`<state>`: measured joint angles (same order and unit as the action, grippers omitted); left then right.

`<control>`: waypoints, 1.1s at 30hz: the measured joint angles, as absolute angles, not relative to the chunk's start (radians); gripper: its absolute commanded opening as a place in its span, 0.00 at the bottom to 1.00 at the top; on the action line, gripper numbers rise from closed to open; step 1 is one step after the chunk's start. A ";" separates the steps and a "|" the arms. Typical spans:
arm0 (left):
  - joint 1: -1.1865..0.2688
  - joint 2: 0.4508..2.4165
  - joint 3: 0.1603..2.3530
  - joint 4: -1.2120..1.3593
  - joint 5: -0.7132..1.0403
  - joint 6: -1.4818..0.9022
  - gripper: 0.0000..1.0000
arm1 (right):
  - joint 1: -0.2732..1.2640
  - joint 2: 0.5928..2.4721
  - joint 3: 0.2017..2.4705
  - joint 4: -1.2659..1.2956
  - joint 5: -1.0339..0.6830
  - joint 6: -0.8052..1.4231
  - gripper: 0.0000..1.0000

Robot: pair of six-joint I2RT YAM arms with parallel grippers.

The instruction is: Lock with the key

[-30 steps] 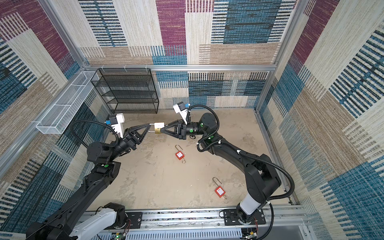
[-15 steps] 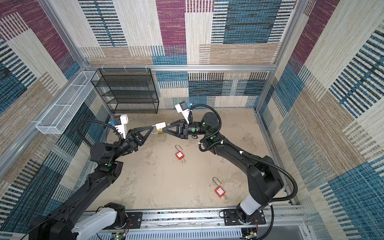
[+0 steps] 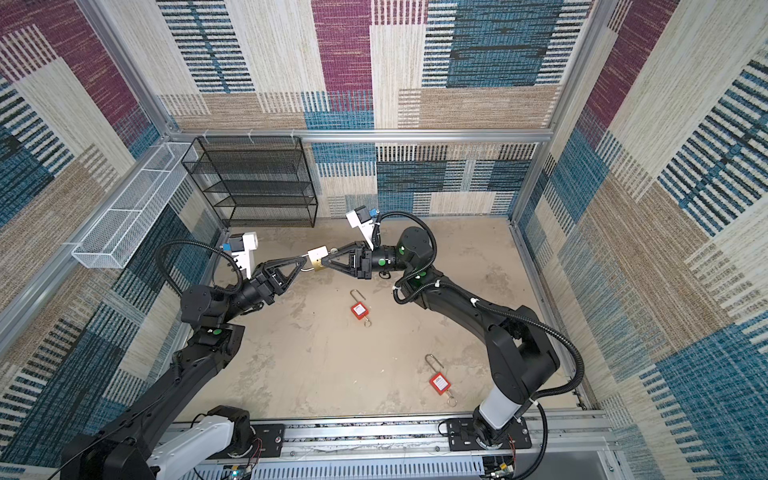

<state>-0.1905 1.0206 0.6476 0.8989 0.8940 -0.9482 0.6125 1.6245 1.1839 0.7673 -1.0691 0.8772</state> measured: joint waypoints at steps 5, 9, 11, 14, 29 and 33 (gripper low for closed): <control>-0.170 1.054 0.680 0.884 0.953 -0.984 0.49 | 0.605 1.610 1.160 0.734 -1.088 0.862 0.00; -0.166 1.074 0.680 0.886 0.953 -1.008 0.58 | 0.603 1.605 1.139 0.728 -1.078 0.862 0.00; -0.166 1.073 0.680 0.888 0.953 -1.015 0.65 | 0.603 1.600 1.134 0.732 -1.067 0.863 0.00; -0.166 1.066 0.670 0.889 0.950 -1.018 0.71 | 0.603 1.590 1.123 0.753 -1.036 0.875 0.00; -0.166 1.073 0.677 0.928 0.919 -1.030 0.48 | 0.600 1.613 1.118 0.849 -0.914 0.942 0.00; -0.166 1.071 0.679 0.926 0.919 -1.035 0.37 | 0.600 1.623 1.119 0.865 -0.917 0.946 0.00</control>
